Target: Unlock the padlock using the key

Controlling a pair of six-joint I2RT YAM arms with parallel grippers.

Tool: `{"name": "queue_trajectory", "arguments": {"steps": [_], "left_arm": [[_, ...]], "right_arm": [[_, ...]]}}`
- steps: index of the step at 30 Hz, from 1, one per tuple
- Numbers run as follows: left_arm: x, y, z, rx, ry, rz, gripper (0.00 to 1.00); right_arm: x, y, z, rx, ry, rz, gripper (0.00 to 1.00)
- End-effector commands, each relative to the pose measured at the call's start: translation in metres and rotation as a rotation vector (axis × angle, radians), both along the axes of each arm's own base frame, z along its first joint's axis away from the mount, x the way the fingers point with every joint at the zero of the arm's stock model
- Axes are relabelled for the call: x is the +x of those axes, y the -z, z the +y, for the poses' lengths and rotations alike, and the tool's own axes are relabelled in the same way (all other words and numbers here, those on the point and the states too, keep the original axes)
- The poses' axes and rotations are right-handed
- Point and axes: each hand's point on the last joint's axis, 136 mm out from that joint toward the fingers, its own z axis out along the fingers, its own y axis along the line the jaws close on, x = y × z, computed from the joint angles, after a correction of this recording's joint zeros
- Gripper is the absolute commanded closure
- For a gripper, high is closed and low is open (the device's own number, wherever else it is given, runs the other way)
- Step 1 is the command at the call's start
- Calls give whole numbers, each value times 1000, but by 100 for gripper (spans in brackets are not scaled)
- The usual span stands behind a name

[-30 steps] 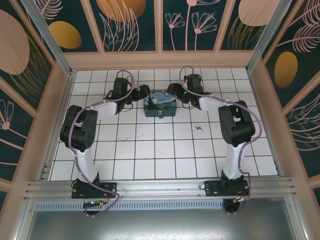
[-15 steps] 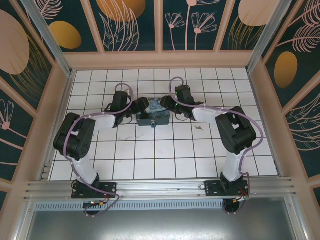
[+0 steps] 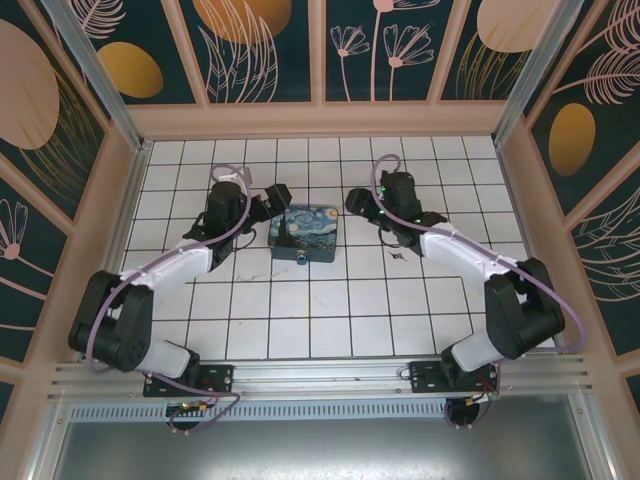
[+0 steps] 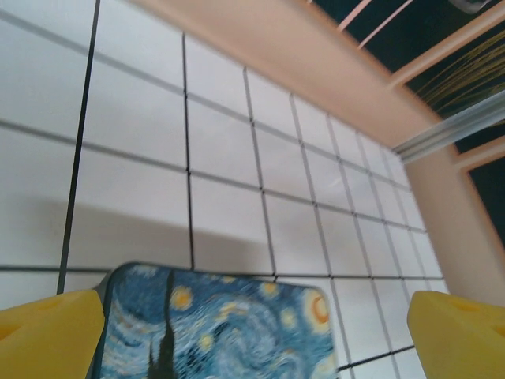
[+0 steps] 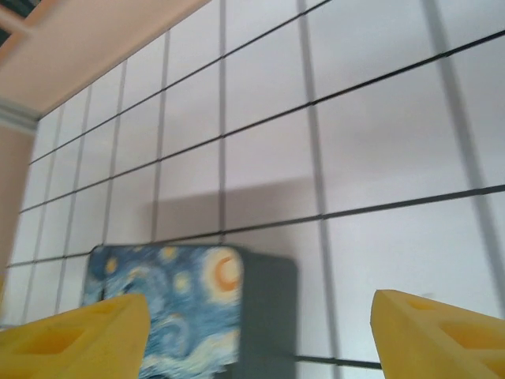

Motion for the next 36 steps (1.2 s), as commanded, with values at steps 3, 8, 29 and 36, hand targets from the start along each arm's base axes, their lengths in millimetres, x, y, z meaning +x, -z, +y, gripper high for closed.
{"name": "queue_trajectory", "arguments": {"steps": [3,8,29,36], "left_arm": [[-11,-23,6,-23,-14,-51,1],[-18,-19,-1,-21,40,-5,4],[-29,-7,4,-9,36,28,4],[-31,-3,3,-29,38,37,4]], "right_arm": [[-21,62,-58,-214,-15,152,29],[-19,89,-72,-238,-23,210,31],[-69,123,-64,-133,-65,320,41],[-84,106,-61,-172,-55,293,38]]}}
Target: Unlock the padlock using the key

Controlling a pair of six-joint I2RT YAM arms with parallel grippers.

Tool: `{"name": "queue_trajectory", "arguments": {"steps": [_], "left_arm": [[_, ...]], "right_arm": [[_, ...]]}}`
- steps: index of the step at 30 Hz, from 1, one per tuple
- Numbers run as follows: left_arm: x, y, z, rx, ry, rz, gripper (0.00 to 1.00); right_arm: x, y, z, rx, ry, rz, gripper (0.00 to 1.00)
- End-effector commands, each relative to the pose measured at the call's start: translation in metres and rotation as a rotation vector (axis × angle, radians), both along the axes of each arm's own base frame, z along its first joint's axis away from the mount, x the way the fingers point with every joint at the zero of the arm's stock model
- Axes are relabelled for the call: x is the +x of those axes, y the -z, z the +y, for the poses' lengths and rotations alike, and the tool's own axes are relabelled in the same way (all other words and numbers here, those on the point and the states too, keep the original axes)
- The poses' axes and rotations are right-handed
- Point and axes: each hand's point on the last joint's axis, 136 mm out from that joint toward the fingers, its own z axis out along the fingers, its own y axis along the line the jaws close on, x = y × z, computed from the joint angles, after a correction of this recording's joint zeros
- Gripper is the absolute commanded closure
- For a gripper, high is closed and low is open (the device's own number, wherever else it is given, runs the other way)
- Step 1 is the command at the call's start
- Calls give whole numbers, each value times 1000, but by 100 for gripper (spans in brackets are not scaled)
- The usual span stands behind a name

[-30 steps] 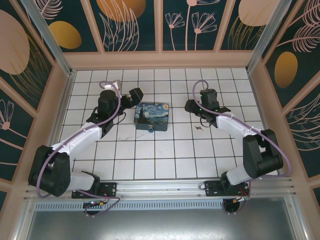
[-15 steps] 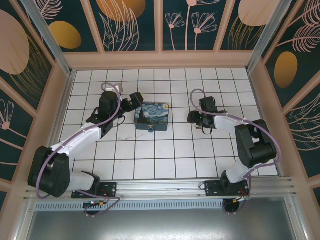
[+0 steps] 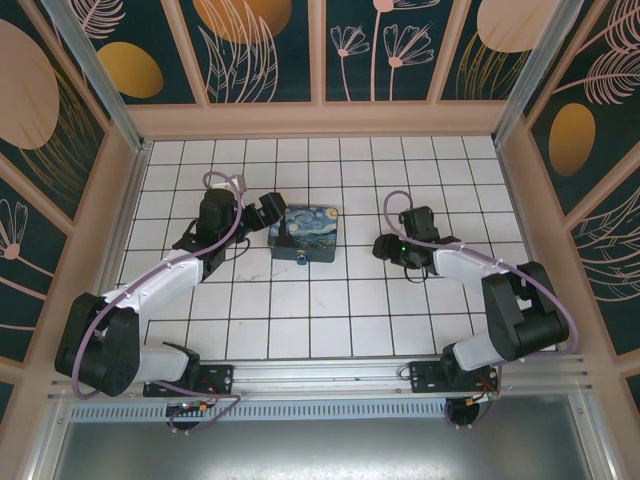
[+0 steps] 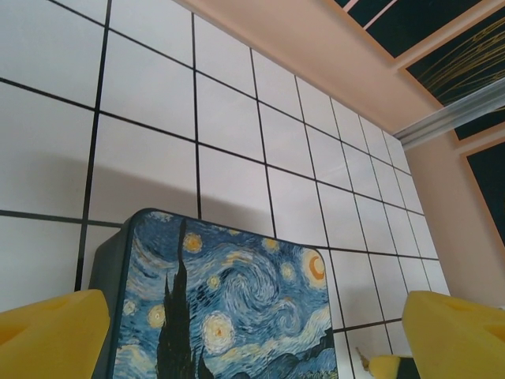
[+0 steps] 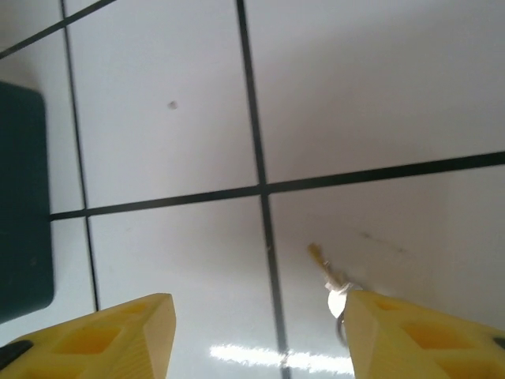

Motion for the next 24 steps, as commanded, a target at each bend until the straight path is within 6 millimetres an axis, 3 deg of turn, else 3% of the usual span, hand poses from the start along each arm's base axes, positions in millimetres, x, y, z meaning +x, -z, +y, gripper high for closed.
{"name": "queue_trajectory", "arguments": {"steps": [1,4,10,15,24], "left_arm": [[-2,-11,-5,-41,19,-32,4],[-3,-11,-8,-52,31,-27,4],[-4,-10,-9,-55,42,-23,3],[-3,-9,-10,-54,45,-19,3],[-2,-7,-13,-50,59,-14,3]], "right_arm": [[-9,-8,-7,-51,26,-9,36],[-8,-15,-16,-132,40,-35,34],[-1,-7,-20,-287,-29,-8,35],[5,7,-20,-397,-94,25,42],[0,25,-23,-423,-116,66,52]]}}
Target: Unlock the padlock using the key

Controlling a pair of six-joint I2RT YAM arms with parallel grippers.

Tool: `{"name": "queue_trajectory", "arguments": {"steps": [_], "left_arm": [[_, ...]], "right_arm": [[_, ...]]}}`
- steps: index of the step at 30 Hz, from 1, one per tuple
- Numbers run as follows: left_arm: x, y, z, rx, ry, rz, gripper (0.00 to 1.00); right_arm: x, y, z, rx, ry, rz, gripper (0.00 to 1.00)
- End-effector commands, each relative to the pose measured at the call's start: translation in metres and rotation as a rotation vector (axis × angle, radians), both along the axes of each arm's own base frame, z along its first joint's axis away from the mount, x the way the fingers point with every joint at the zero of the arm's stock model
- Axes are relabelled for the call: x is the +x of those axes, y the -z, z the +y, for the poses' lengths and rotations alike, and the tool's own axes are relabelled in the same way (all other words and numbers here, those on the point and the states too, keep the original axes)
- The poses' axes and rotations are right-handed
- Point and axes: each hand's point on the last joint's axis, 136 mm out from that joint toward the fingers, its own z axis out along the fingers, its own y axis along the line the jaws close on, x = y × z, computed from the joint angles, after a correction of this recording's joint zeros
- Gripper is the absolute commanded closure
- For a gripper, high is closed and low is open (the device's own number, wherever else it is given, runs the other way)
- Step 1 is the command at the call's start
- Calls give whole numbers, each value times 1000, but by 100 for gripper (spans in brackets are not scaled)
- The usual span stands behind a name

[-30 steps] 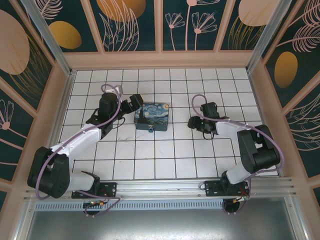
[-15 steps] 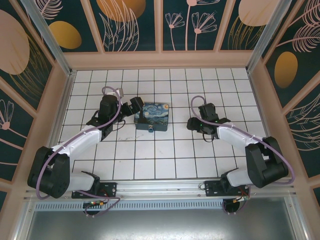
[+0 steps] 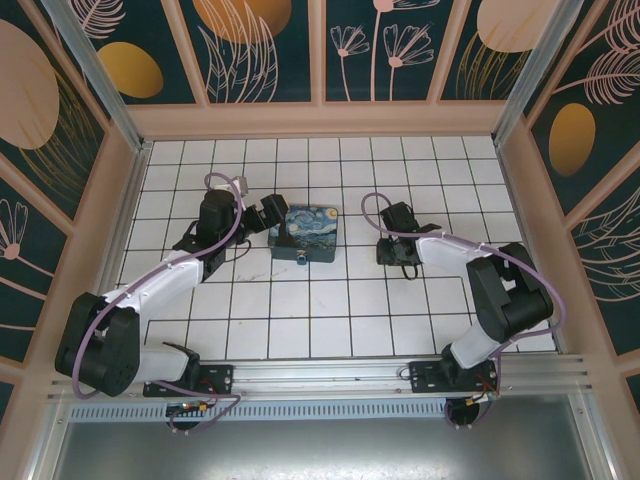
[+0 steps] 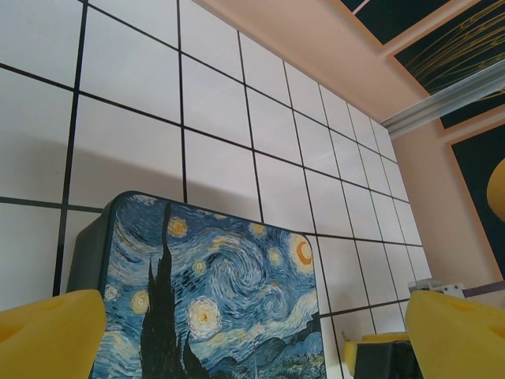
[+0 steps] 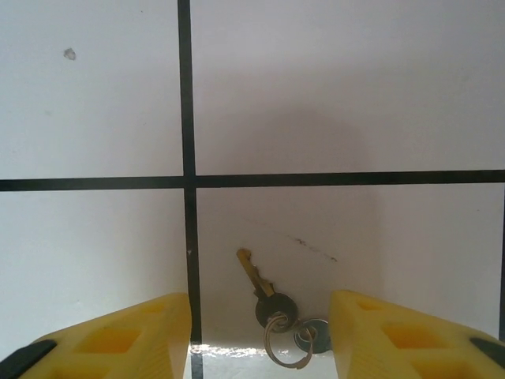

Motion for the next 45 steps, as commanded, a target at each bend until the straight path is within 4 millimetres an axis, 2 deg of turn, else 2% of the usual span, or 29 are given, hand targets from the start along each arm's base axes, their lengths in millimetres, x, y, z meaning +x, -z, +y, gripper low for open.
{"name": "queue_trajectory", "arguments": {"steps": [1,10,19,26,29,30,32,35,42,45], "left_arm": [[3,-8,-6,-19,21,-29,3],[3,-6,-7,-21,25,-25,2],[4,-5,-7,-22,24,-24,2],[5,-6,-8,-25,25,-20,2],[6,-7,-9,-28,26,-21,2],[5,-7,-9,-28,28,-19,2],[5,-8,-10,-33,32,-20,2],[2,-8,-11,-43,40,-14,2],[-10,-11,-20,-136,84,17,2],[-17,-13,-25,-205,108,39,2]], "right_arm": [[-3,4,-7,-47,-9,17,53],[-5,16,-13,-16,9,46,60],[-5,25,-9,-21,-15,84,68],[-8,31,-8,-38,-26,109,88],[-9,31,-6,-38,-28,112,100],[-9,30,-5,-31,-27,110,100],[-8,24,-3,-12,-24,99,100],[-4,2,6,55,-9,52,100],[-2,-73,36,346,45,-115,100],[-6,-97,47,471,69,-174,100]]}}
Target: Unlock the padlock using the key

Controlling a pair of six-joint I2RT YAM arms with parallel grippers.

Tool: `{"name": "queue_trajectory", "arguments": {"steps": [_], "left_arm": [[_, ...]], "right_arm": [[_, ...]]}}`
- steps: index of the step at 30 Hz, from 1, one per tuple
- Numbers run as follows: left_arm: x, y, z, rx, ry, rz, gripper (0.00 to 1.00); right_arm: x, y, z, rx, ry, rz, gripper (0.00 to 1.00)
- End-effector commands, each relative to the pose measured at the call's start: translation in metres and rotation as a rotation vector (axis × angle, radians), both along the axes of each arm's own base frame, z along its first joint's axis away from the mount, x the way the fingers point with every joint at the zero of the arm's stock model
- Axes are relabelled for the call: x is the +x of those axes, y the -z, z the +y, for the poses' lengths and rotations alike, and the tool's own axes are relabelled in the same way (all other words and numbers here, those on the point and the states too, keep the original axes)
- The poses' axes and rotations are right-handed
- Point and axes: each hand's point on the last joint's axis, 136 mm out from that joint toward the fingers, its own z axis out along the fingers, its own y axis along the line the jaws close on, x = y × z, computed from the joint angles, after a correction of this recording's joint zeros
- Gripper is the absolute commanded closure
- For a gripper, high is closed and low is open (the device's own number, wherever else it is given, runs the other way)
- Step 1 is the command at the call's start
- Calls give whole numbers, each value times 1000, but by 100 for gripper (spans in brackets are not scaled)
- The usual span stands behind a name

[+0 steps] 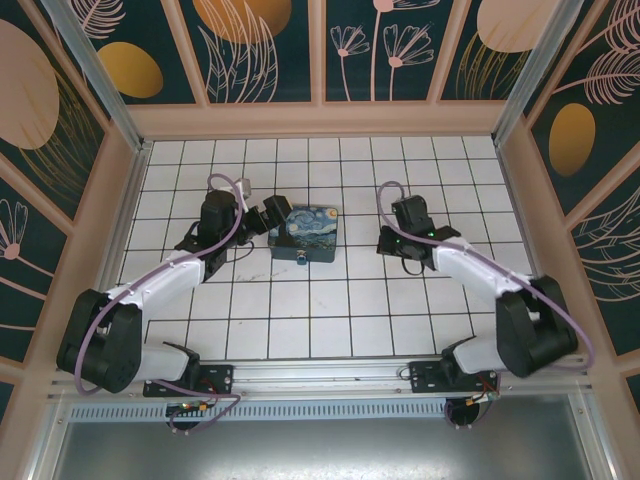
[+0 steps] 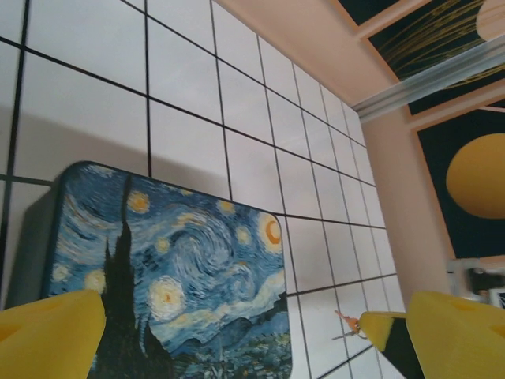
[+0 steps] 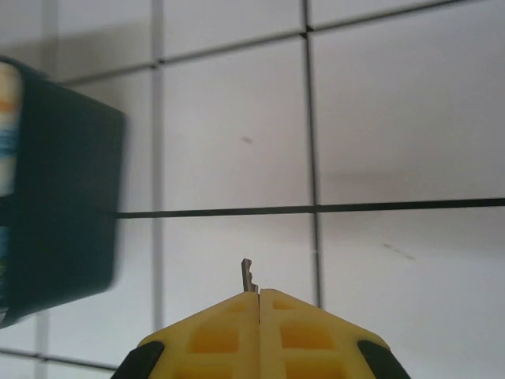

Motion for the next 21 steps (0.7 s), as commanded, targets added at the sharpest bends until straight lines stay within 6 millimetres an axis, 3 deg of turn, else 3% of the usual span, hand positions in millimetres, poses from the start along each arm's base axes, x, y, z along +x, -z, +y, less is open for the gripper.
{"name": "queue_trajectory", "arguments": {"steps": [1,6,12,15,21], "left_arm": [[-11,-15,-11,-120,47,-2,2],[-17,-19,-13,-178,52,20,3],[-26,-24,-12,-236,52,35,4],[-30,-25,-10,-250,47,45,4],[-36,-25,-8,-265,40,58,4]], "right_arm": [[-9,-22,17,171,29,-26,100],[-15,-33,17,208,52,-53,100],[-30,-41,41,272,20,-43,100],[-47,-25,59,249,-17,-4,100],[-83,27,91,124,-88,96,100]]}}
